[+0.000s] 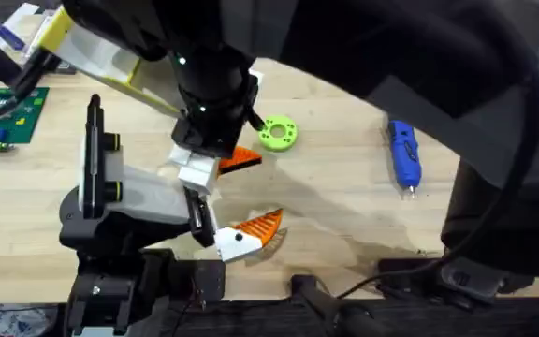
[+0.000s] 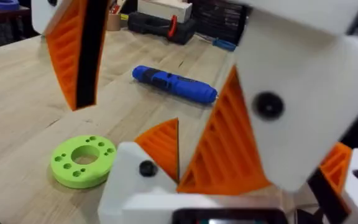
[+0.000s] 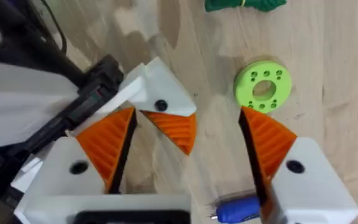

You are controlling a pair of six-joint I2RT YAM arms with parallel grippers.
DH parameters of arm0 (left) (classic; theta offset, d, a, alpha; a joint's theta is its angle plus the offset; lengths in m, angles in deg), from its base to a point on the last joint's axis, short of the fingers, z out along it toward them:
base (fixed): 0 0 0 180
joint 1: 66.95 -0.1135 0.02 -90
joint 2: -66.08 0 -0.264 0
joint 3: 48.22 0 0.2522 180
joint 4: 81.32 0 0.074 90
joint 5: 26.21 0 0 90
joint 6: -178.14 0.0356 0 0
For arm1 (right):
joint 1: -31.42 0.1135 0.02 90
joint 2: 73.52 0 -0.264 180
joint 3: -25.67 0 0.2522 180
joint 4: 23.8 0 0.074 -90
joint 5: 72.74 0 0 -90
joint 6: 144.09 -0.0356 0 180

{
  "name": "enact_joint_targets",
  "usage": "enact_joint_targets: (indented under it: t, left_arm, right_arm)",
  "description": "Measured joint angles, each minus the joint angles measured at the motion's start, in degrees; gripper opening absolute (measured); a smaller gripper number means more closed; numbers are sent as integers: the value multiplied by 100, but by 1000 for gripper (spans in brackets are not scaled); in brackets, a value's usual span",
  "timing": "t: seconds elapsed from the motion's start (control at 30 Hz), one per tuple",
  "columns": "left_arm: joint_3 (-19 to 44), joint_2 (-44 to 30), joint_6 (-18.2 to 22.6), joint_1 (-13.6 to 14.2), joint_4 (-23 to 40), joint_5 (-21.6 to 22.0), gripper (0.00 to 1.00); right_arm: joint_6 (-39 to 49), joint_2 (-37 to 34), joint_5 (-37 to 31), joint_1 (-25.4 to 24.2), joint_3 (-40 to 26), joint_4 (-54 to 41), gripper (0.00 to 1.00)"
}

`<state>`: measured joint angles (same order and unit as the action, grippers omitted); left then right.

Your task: Pick up the gripper from the table and insert it into the empty holder that is missing its gripper. Then pick up a screw, insert it into the mounting hole, and use the screwdriver to tighten it. Finally, clean up the table by picking up the vegetable and placing it into the bucket.

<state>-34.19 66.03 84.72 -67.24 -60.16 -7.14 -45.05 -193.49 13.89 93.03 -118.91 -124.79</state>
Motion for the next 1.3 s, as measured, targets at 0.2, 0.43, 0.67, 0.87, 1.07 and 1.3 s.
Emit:
enact_joint_targets:
  t: [0.2, 0.43, 0.67, 0.87, 1.07, 1.3]
  left_arm:
    - [0, 1, 42, 0, -9, 4, 986]
    - [0, 1, 50, 0, -9, 4, 973]
    - [0, 0, 117, 0, -11, 20, 293]
    - [0, 1, 131, 0, -11, 24, 4]
    - [0, 1, 131, 0, -11, 24, 4]
    - [1, 0, 131, 0, -2, 22, 4]
  right_arm:
    - [-1, -1, 43, 31, -207, -129, 990]
    - [-2, 1, 106, 63, -933, -323, 990]
    - [-1, 70, 129, 63, -1235, -424, 990]
    - [-3, 109, 130, 63, -1247, -504, 990]
    - [-30, 109, 130, 40, -1247, -506, 990]
    - [-130, 109, 203, -295, -1247, -535, 990]
